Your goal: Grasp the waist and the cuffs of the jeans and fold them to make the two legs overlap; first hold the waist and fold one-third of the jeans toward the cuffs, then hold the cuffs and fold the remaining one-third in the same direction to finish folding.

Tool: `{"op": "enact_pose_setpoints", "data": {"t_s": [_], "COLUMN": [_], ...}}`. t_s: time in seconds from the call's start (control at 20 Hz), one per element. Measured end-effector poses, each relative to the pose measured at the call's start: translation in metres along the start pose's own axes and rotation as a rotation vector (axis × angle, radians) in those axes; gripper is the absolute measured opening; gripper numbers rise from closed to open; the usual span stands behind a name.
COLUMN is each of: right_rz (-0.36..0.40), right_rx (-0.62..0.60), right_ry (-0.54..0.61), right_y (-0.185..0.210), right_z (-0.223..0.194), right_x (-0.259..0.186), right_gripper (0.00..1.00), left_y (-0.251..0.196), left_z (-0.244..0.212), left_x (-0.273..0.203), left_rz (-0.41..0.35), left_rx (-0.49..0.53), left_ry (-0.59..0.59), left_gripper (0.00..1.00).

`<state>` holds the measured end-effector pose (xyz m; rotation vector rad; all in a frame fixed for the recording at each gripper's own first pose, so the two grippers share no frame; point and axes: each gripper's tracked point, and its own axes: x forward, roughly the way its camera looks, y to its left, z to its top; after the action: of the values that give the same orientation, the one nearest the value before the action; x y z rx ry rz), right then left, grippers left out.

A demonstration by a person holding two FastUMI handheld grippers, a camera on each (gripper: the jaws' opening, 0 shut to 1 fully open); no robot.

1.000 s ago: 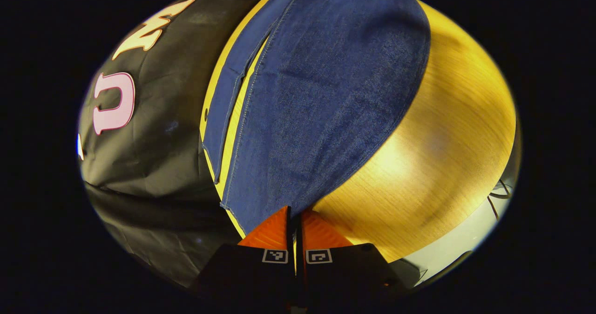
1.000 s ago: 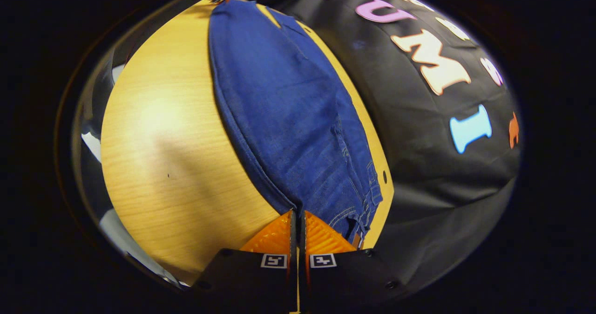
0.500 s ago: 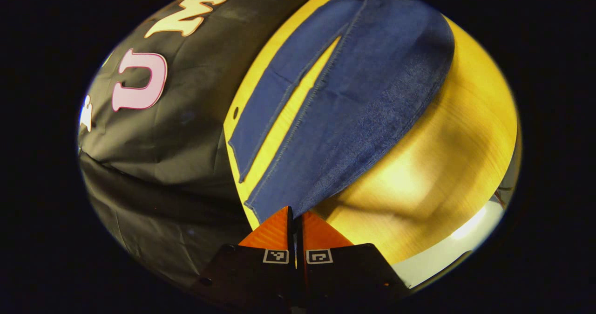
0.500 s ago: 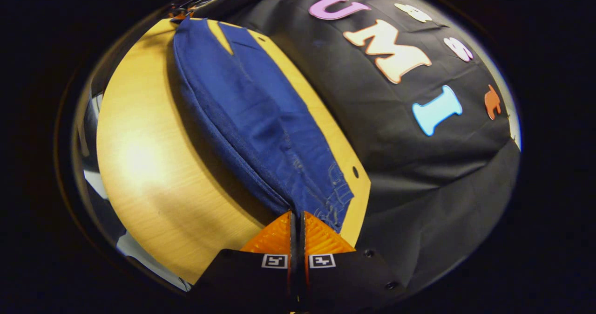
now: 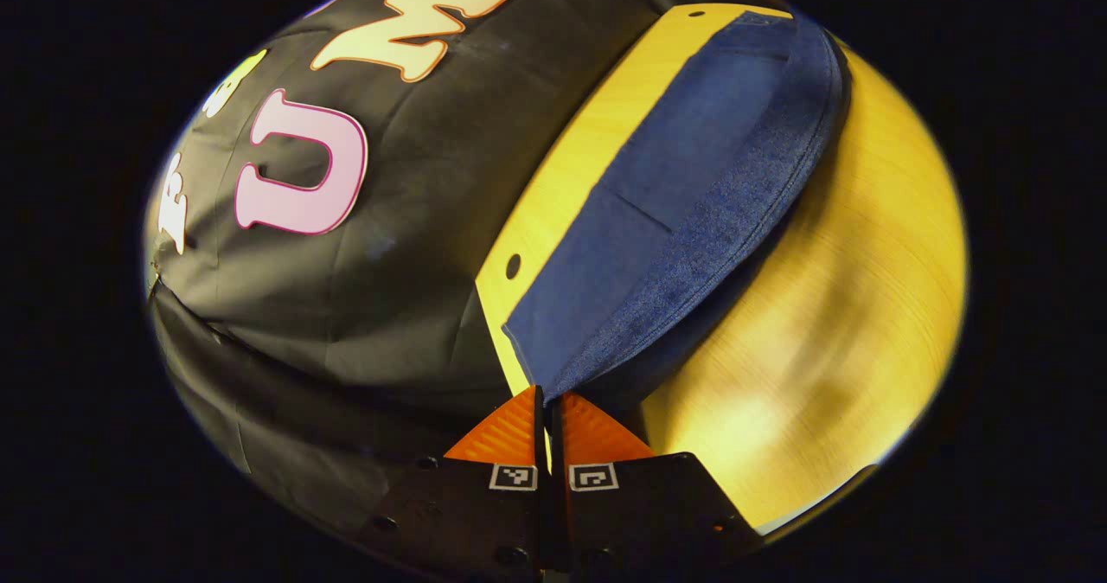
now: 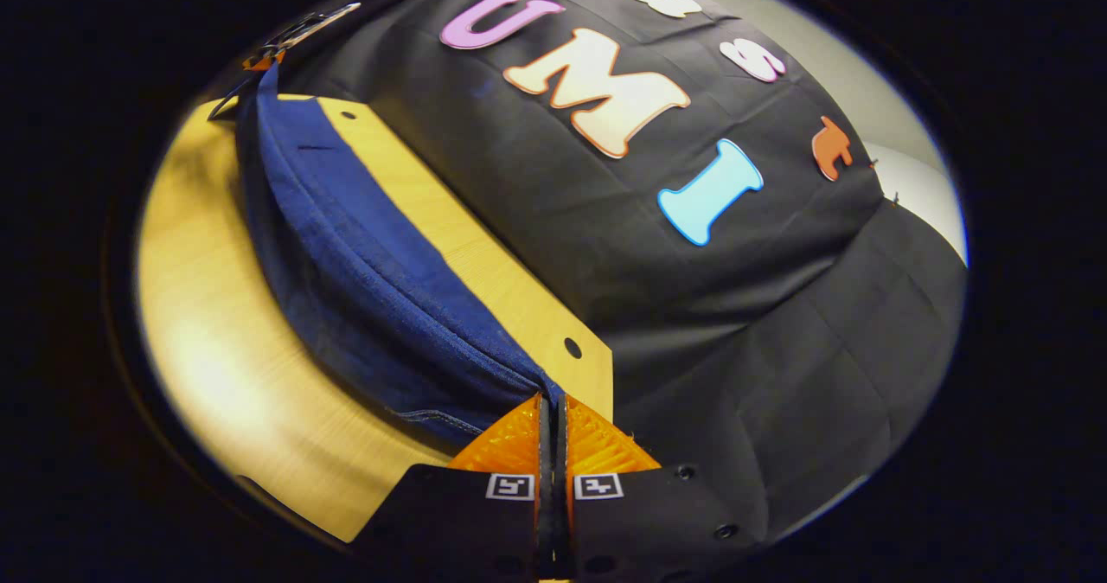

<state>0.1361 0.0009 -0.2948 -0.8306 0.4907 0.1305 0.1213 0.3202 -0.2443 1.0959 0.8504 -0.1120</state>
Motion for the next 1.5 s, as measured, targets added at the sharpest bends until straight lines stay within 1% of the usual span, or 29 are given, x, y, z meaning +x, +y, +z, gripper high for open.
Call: {"op": "enact_pose_setpoints", "data": {"t_s": [0.1, 0.25, 0.4, 0.6, 0.7, 0.8, 0.9, 0.95, 1.0, 1.05, 1.1, 1.15, 1.2, 1.25, 1.3, 1.4, 1.45, 1.5], "right_rz": [-0.044, -0.093, -0.123, -0.131, -0.114, -0.103, -0.085, -0.087, -0.105, -0.136, -0.158, -0.179, -0.192, -0.199, -0.202, -0.218, -0.219, -0.218], "right_rx": [0.041, 0.084, 0.11, 0.085, 0.061, 0.036, 0.053, 0.067, 0.09, 0.131, 0.19, 0.266, 0.342, 0.417, 0.481, 0.574, 0.601, 0.622], "right_ry": [-0.005, 0.006, 0.02, 0.052, 0.087, 0.098, 0.125, 0.145, 0.157, 0.156, 0.132, 0.103, 0.093, 0.096, 0.099, 0.112, 0.122, 0.141], "right_y": [-0.002, -0.001, 0.001, 0.014, 0.027, 0.04, 0.052, 0.055, 0.05, 0.042, 0.031, 0.018, 0.007, 0.0, -0.006, -0.02, -0.025, -0.029], "right_z": [0.017, 0.031, 0.041, 0.04, 0.034, 0.03, 0.021, 0.014, 0.014, 0.016, 0.024, 0.039, 0.036, 0.033, 0.027, 0.008, -0.004, -0.018], "right_x": [0.021, 0.053, 0.087, 0.139, 0.162, 0.185, 0.202, 0.208, 0.206, 0.201, 0.192, 0.174, 0.172, 0.164, 0.155, 0.139, 0.135, 0.13], "right_gripper": [0.02, 0.02, 0.02, 0.02, 0.02, 0.02, 0.02, 0.02, 0.05, 0.28, 0.52, 0.76, 1.0, 0.99, 0.99, 0.99, 1.0, 0.99], "left_y": [0.018, 0.04, 0.048, 0.037, 0.025, 0.01, -0.007, -0.009, -0.009, -0.011, -0.011, -0.011, -0.007, -0.002, -0.001, -0.003, -0.004, -0.004], "left_z": [0.013, 0.04, 0.061, 0.081, 0.085, 0.085, 0.086, 0.083, 0.082, 0.088, 0.096, 0.104, 0.113, 0.122, 0.131, 0.145, 0.153, 0.161], "left_x": [0.019, 0.055, 0.097, 0.159, 0.184, 0.211, 0.229, 0.237, 0.244, 0.241, 0.234, 0.225, 0.22, 0.205, 0.194, 0.166, 0.15, 0.133], "left_rz": [0.0, 0.002, -0.033, -0.09, -0.125, -0.151, -0.17, -0.176, -0.173, -0.18, -0.184, -0.193, -0.179, -0.176, -0.171, -0.178, -0.176, -0.173], "left_rx": [-0.035, -0.114, -0.187, -0.208, -0.185, -0.156, -0.154, -0.161, -0.176, -0.206, -0.246, -0.29, -0.332, -0.373, -0.414, -0.509, -0.557, -0.595], "left_ry": [-0.015, -0.052, -0.068, -0.068, -0.054, -0.042, -0.032, -0.031, -0.043, -0.07, -0.105, -0.146, -0.188, -0.218, -0.247, -0.299, -0.315, -0.333], "left_gripper": [0.0, 0.0, 0.0, 0.0, 0.0, 0.0, 0.0, 0.0, 0.0, 0.0, 0.02, 0.35, 0.67, 1.0, 0.95, 0.95, 0.96, 0.95]}}
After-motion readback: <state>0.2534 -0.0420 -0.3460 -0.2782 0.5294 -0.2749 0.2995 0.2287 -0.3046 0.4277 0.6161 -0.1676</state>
